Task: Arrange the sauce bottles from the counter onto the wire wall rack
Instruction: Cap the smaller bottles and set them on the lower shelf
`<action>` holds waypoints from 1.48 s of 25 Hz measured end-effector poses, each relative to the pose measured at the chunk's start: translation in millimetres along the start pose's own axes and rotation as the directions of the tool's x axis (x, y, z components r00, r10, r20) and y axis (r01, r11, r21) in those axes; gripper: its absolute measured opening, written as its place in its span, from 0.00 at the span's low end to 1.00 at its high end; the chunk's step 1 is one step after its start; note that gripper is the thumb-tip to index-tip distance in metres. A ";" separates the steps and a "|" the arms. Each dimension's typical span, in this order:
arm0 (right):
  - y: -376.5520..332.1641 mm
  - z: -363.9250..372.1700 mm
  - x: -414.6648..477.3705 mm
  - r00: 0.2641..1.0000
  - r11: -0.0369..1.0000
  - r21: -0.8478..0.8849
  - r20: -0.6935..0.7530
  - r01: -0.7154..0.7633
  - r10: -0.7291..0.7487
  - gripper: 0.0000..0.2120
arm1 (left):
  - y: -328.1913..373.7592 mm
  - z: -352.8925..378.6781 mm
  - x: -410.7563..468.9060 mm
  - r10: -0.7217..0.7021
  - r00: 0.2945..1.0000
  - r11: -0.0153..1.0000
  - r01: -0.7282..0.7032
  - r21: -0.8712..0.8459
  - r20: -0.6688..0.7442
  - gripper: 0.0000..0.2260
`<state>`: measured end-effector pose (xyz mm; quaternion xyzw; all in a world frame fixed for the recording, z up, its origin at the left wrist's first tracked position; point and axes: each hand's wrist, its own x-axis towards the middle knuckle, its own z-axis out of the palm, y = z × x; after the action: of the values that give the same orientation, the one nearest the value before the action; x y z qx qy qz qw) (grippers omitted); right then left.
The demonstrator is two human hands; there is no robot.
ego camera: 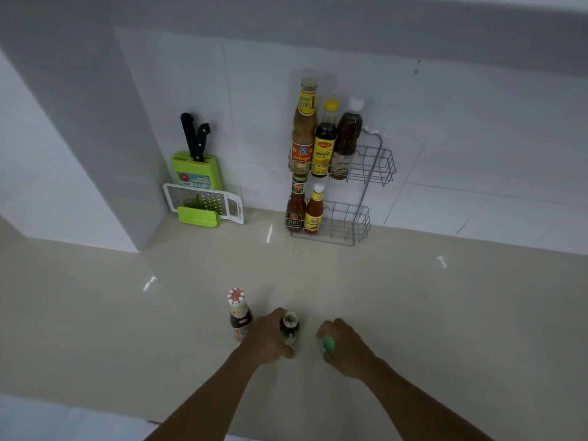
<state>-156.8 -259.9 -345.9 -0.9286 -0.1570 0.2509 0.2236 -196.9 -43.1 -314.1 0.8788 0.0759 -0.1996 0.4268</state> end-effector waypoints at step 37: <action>-101.7 -261.3 -66.3 0.871 0.895 0.027 -0.245 0.446 -0.427 0.08 | 166.6 -84.4 -30.7 0.493 0.855 0.791 -0.365 -0.491 0.158 0.14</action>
<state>-89.6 -288.1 -67.2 -0.8819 -0.3248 0.0897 0.3296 -150.0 -80.1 -134.5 0.7144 -0.1448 -0.1947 0.6563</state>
